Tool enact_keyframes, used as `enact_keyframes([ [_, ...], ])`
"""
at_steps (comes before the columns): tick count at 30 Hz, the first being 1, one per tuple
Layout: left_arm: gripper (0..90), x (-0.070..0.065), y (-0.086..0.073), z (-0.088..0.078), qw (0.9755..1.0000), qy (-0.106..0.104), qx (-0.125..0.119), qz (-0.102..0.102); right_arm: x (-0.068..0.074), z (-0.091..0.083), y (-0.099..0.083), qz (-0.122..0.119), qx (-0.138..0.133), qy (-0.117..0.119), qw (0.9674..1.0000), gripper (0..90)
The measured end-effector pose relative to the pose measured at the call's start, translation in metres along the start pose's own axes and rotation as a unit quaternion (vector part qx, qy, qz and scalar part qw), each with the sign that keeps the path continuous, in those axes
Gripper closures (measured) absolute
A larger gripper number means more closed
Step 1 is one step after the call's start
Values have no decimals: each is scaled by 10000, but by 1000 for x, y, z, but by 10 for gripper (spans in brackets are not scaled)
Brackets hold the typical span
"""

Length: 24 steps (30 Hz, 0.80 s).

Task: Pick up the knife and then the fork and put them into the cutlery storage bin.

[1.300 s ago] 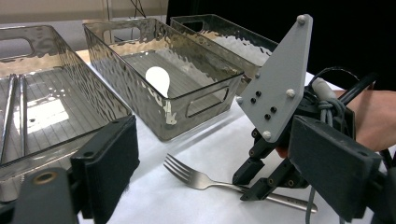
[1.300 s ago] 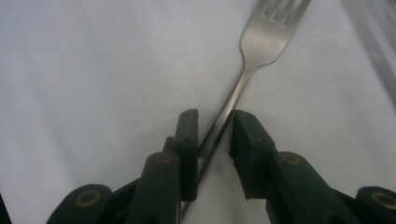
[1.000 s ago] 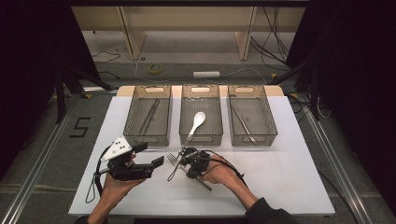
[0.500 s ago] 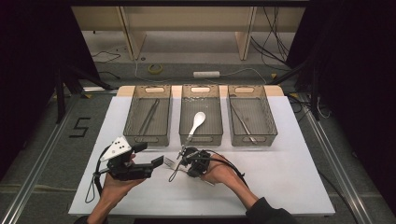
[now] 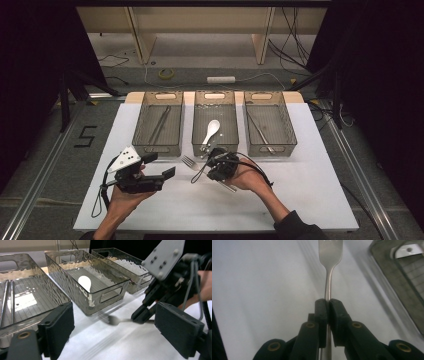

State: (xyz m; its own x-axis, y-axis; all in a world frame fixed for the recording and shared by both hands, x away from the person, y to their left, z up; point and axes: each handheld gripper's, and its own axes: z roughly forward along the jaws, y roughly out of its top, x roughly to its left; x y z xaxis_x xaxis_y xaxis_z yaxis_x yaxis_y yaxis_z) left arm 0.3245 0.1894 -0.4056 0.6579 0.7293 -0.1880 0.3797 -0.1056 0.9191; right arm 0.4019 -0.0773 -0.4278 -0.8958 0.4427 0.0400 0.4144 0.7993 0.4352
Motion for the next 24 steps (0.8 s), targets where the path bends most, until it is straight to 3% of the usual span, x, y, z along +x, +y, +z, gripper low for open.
enact_keyframes([
  [13, 157, 0, 0, 0, 10000, -9, 22, 25, -29, -45, -19, 487, -683, -43, 9965, 854],
  [24, 157, 0, 0, 0, 10000, -1, 11, 30, -60, -83, -41, 941, -1237, -273, 9875, 855],
])
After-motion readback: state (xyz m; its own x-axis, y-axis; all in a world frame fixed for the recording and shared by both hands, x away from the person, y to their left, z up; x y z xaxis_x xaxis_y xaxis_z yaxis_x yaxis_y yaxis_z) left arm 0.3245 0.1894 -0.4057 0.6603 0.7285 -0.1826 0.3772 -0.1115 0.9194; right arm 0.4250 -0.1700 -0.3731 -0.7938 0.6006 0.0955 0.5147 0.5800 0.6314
